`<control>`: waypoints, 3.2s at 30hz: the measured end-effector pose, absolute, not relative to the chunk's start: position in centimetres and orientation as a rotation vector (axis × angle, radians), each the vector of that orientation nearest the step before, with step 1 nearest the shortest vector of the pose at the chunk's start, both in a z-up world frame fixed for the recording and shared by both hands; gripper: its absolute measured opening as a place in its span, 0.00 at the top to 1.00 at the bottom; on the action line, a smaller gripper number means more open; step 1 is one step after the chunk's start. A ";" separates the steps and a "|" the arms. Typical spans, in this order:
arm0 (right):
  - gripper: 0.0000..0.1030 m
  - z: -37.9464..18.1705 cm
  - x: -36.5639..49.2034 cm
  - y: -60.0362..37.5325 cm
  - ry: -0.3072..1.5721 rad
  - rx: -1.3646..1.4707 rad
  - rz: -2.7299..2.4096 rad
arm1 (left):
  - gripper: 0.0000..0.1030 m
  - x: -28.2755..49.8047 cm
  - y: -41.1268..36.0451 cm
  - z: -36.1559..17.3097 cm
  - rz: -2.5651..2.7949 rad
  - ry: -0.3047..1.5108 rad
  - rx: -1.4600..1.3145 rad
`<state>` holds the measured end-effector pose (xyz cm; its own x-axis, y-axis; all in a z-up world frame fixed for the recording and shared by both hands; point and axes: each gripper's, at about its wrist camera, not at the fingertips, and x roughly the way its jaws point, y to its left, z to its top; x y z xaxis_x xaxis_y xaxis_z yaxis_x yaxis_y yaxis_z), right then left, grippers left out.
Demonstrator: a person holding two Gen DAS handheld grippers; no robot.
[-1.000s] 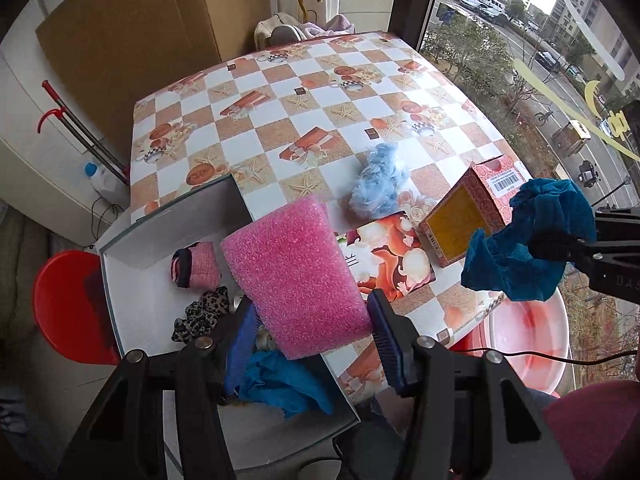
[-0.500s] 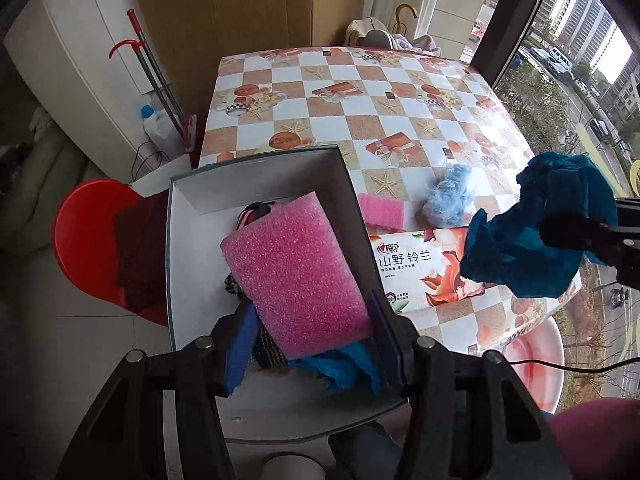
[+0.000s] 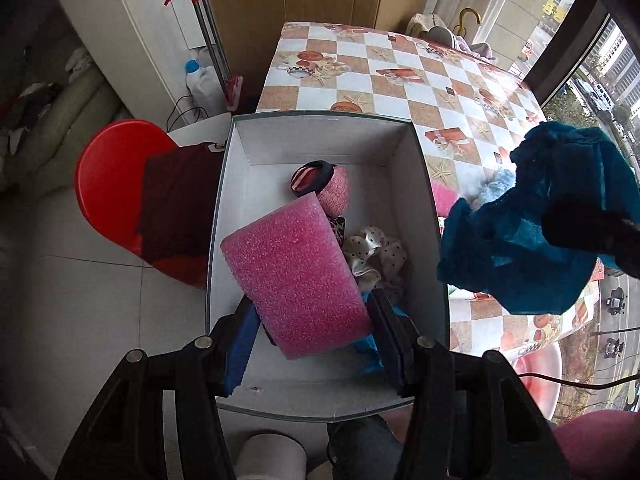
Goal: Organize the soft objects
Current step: 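Carry the blue shoe cover and pink sponge over the white box, then open both tools to drop the shoe cover and sponge into the box, then move both tools toward the fluffy light-blue item and small pink sponge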
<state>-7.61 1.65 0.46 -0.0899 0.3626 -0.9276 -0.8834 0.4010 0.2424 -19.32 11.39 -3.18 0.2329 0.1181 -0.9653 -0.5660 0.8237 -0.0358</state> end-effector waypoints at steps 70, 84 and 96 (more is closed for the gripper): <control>0.29 -2.4 -7.9 8.4 1.318 -0.656 1.172 | 0.20 -18.8 12.5 -5.3 0.493 1.296 -0.501; 0.01 0.0 2.1 1.9 1.466 -0.493 0.928 | 0.00 -14.3 12.7 -2.0 0.379 1.182 -0.504; 0.01 -2.5 15.4 -10.7 1.600 -0.341 0.592 | 0.00 -3.6 7.0 -3.4 0.206 1.367 -0.277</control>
